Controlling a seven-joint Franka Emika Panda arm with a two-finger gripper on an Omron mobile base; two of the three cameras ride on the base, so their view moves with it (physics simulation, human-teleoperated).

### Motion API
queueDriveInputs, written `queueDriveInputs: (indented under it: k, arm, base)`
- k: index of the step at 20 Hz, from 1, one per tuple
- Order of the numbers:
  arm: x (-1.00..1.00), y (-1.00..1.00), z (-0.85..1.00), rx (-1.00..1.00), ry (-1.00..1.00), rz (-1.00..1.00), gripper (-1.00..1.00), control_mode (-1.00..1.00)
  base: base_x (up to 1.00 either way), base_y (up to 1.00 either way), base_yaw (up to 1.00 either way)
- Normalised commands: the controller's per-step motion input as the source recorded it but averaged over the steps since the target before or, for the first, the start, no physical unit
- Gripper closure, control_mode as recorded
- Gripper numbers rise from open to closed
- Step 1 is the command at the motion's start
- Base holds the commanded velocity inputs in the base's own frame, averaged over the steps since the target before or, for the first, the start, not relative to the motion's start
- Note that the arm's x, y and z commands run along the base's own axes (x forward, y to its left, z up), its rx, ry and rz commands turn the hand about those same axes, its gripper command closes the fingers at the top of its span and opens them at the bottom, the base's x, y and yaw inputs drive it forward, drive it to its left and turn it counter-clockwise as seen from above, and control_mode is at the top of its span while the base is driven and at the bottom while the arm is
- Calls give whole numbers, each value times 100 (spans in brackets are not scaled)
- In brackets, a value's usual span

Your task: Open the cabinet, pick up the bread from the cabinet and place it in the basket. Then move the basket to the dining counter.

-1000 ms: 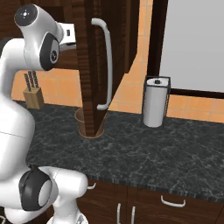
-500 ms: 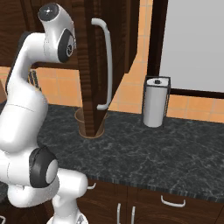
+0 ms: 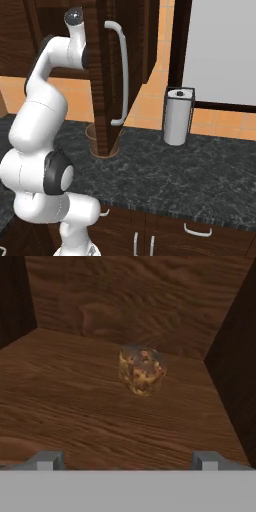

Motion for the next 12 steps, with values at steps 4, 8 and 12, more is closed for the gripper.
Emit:
queueDriveInputs:
  k: [4,8,12]
  arm:
    - [46,-8,-16,0,0,8,-100,-100]
    - [46,-17,-4,0,5,5,-100,-100]
    - [46,-2,0,0,10,2,-100,-100]
  base:
    - [0,0,0]
    - [0,0,0]
    - [0,0,0]
